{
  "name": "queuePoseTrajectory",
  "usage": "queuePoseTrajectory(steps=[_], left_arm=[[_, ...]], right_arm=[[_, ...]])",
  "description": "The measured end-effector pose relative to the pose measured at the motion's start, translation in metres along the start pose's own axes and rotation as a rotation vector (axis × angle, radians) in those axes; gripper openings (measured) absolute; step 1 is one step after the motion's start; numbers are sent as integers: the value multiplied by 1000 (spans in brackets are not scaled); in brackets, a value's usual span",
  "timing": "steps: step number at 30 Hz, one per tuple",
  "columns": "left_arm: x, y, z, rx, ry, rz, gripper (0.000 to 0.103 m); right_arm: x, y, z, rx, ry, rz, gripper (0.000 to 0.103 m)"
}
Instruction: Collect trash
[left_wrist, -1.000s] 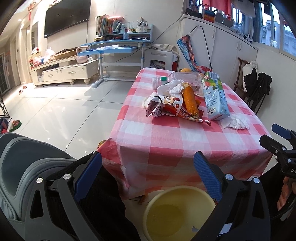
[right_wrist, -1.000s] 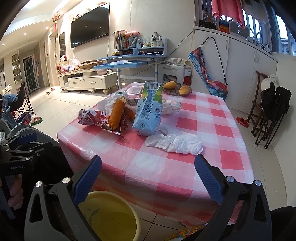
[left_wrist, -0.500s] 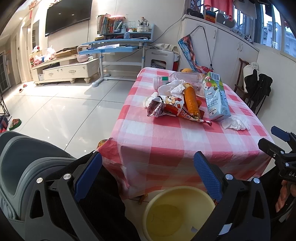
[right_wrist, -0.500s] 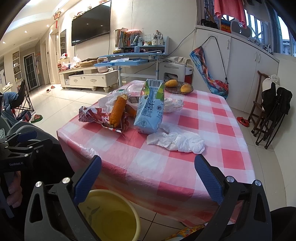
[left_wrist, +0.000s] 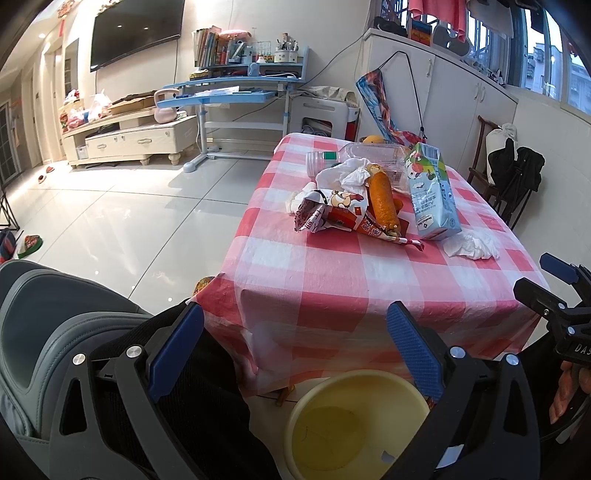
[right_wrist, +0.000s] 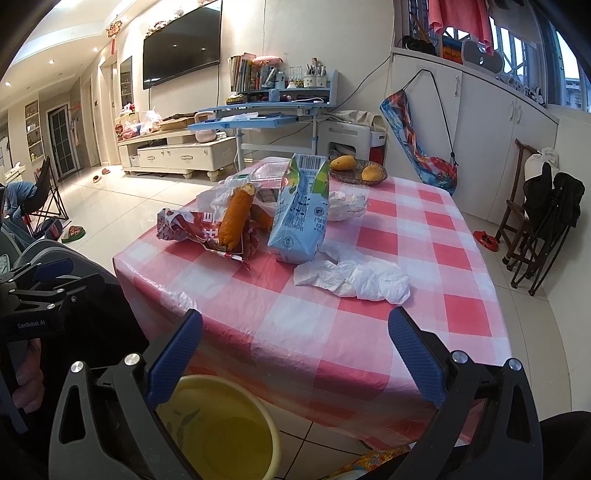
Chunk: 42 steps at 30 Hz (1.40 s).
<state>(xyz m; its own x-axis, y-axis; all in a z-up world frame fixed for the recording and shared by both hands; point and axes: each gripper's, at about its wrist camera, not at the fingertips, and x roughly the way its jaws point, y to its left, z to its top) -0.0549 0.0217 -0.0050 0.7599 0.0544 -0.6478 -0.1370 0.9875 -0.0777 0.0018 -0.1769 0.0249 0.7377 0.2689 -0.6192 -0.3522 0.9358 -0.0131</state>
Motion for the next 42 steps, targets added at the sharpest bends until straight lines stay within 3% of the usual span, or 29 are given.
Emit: queuePoseTrajectory(steps=[36,42], left_arm=[[2,2,-2,-5,2,1,96],[-1,22,5,-104,-8,-22,96]], right_arm=[[2,2,-3,0,9,0,96],[3,-7,1,66,11,25,96]])
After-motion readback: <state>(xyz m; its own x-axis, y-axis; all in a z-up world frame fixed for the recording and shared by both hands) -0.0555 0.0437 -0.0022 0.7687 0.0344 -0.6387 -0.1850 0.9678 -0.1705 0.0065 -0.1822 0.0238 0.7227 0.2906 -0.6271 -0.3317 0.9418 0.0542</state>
